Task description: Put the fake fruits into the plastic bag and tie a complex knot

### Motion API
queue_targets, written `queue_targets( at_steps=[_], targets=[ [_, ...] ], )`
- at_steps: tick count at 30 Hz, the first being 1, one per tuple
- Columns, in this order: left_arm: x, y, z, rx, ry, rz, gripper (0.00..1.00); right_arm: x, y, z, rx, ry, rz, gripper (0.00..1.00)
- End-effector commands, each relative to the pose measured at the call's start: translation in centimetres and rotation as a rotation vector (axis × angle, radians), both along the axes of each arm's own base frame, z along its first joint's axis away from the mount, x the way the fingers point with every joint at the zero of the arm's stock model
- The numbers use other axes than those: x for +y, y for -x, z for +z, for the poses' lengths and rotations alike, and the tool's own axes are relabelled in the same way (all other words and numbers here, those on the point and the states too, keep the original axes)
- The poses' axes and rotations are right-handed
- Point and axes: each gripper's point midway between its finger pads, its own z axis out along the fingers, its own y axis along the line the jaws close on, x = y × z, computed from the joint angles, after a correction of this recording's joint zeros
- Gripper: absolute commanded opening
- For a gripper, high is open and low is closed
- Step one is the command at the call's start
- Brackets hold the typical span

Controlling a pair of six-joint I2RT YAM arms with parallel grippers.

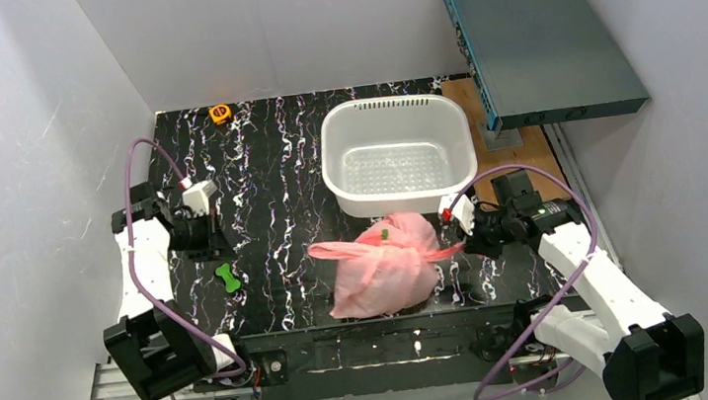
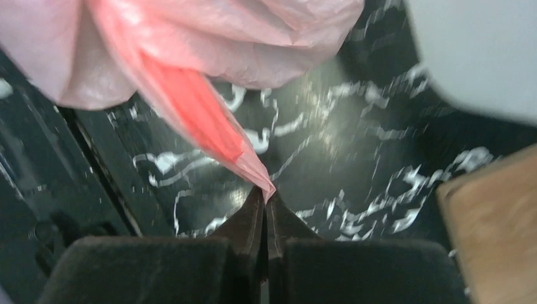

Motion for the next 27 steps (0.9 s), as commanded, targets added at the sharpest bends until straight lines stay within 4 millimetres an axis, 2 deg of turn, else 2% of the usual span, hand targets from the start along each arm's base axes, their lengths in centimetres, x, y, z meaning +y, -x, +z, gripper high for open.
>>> queue_targets(
  at_steps=[1, 5, 8, 9, 10, 11, 13, 15, 18, 21, 24, 27],
  targets=[
    [4.0, -1.0, -1.1, -0.1, -0.2, -0.018, 0.0, -4.2, 1.3, -1.4, 0.078, 0.197, -0.089, 0.01],
    [-0.2, -0.4, 3.5, -0.178, -0.037, -0.069, 0.0, -1.2, 1.3, 3.6, 0.064, 0.094, -0.046, 0.01],
    [-3.8, 0.4, 7.4, -0.266, 0.151, -0.149, 0.03, 0.4, 1.5, 4.6, 0.097, 0.076, -0.013, 0.01],
    [-4.9, 0.8, 8.3, -0.29, 0.202, -0.178, 0.2, 0.7, 1.4, 4.7, 0.104, 0.073, -0.005, 0.01],
    [-5.9, 1.1, 9.0, -0.306, 0.234, -0.204, 0.46, 0.9, 1.3, 4.6, 0.109, 0.075, -0.002, 0.01],
    [-7.0, 1.3, 9.3, -0.318, 0.253, -0.239, 0.64, 0.9, 1.2, 4.5, 0.109, 0.078, 0.0, 0.01],
    [-8.9, 1.6, 9.4, -0.342, 0.258, -0.306, 0.86, 0.9, 1.2, 4.2, 0.113, 0.086, 0.005, 0.01],
    [-10.6, 1.7, 8.8, -0.363, 0.239, -0.383, 0.94, 0.9, 1.2, 4.1, 0.111, 0.089, 0.011, 0.01],
    [-12.0, 1.3, 6.9, -0.36, 0.198, -0.485, 0.94, 0.8, 1.2, 3.8, 0.108, 0.092, 0.012, 0.01],
    [-13.5, 1.3, 5.0, -0.323, 0.18, -0.598, 0.9, 0.7, 1.4, 3.6, 0.113, 0.099, 0.006, 0.01],
    [-14.5, 3.0, 3.3, -0.245, 0.179, -0.736, 0.88, 0.4, 1.5, 3.4, 0.107, 0.107, 0.0, 0.01],
    [-14.6, 4.4, 1.7, -0.175, 0.181, -0.792, 0.9, 0.5, 1.3, 3.5, 0.095, 0.095, -0.007, 0.01]
  ],
)
